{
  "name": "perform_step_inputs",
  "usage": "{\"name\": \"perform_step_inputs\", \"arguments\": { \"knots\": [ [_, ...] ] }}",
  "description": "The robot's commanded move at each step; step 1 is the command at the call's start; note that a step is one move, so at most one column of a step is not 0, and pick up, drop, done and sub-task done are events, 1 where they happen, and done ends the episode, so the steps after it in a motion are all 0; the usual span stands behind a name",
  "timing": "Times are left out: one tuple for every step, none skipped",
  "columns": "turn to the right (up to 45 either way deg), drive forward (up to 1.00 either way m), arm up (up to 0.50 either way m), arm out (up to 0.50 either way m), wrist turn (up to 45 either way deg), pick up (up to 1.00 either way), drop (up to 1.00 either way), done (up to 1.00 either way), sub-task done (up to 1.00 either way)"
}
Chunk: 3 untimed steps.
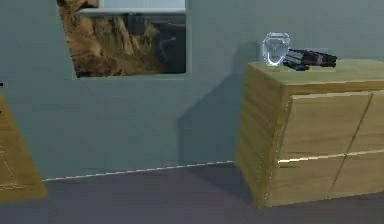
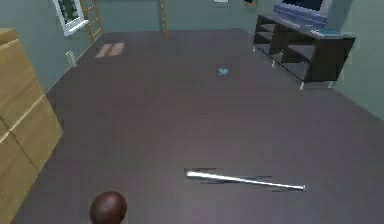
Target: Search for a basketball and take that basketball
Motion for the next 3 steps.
{"name": "perform_step_inputs", "arguments": {
  "knots": [
    [-30.0,0.0,0.0,0.0,0.0,0.0,0.0,0.0,0.0],
    [0.0,0.0,0.2,0.0,0.0,0.0,0.0,0.0,0.0],
    [0.0,0.0,0.0,0.5,0.0,0.0,0.0,0.0,0.0]
  ]
}}
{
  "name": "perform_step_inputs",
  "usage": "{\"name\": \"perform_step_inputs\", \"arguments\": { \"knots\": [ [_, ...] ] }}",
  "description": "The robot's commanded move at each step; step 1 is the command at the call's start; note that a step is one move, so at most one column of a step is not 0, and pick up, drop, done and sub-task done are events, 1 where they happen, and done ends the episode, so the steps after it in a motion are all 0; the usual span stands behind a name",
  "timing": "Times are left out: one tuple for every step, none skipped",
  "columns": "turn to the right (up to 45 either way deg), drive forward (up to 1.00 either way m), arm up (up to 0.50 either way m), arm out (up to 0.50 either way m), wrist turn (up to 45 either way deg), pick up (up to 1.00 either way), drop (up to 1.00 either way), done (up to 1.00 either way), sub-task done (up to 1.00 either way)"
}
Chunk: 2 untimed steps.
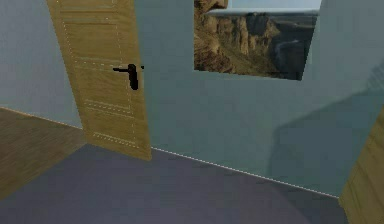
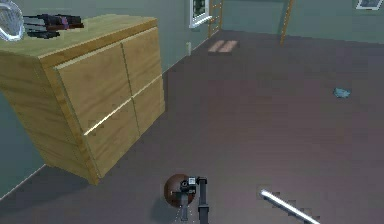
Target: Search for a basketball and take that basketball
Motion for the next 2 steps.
{"name": "perform_step_inputs", "arguments": {
  "knots": [
    [0.0,0.0,0.0,0.0,45.0,0.0,0.0,0.0,0.0],
    [0.0,0.0,0.0,0.0,45.0,0.0,0.0,0.0,0.0]
  ]
}}
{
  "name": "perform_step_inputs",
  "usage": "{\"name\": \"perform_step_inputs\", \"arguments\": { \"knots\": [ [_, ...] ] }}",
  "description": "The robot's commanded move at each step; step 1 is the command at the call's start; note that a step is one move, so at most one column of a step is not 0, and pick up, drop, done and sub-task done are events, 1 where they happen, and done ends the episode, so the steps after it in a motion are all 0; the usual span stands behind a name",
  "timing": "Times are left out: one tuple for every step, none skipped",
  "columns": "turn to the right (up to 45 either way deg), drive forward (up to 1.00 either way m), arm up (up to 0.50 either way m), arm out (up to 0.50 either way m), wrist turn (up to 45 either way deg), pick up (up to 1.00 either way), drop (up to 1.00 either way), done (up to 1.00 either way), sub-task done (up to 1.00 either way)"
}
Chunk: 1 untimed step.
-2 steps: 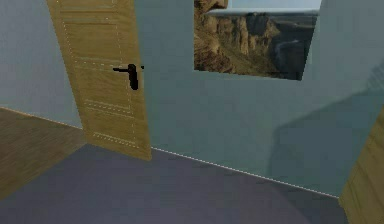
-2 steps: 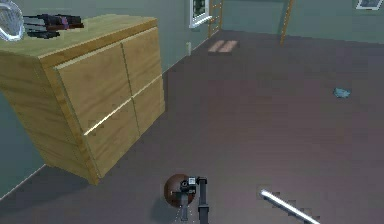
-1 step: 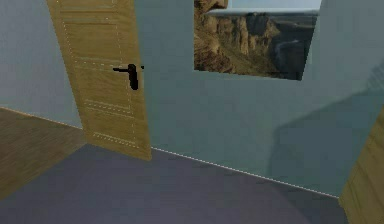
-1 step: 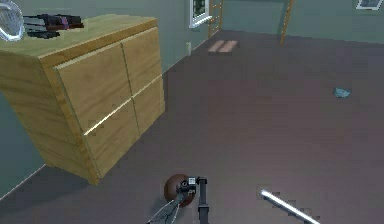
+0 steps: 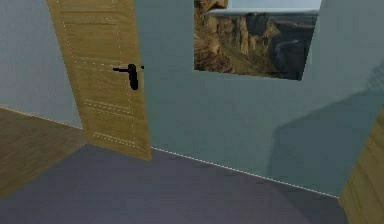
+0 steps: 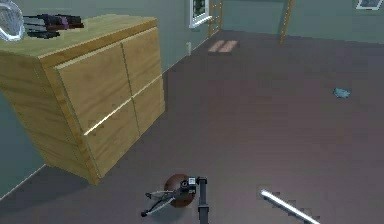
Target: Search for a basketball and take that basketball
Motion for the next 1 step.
{"name": "perform_step_inputs", "arguments": {
  "knots": [
    [0.0,0.0,0.0,0.0,45.0,0.0,0.0,0.0,0.0]
  ]
}}
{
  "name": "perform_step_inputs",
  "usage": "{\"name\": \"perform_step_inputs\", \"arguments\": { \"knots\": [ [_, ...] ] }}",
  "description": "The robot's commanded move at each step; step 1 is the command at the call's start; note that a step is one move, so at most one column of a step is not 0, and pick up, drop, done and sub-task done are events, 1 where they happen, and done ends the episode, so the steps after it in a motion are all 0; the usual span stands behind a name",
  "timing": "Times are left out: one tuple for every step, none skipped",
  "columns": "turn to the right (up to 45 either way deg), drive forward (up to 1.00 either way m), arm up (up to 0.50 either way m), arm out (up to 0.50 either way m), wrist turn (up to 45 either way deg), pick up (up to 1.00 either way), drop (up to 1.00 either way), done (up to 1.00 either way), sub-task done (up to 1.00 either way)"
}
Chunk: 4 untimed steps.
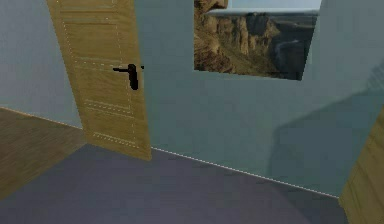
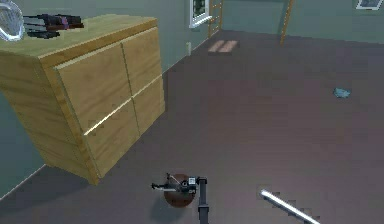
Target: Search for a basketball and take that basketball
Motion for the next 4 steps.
{"name": "perform_step_inputs", "arguments": {
  "knots": [
    [0.0,0.0,0.0,0.0,27.0,0.0,0.0,0.0,0.0],
    [0.0,0.0,-0.3,0.0,0.0,0.0,0.0,0.0,0.0],
    [0.0,0.0,0.0,0.0,0.0,1.0,0.0,0.0,0.0],
    [0.0,0.0,0.1,0.0,0.0,0.0,0.0,0.0,0.0]
  ]
}}
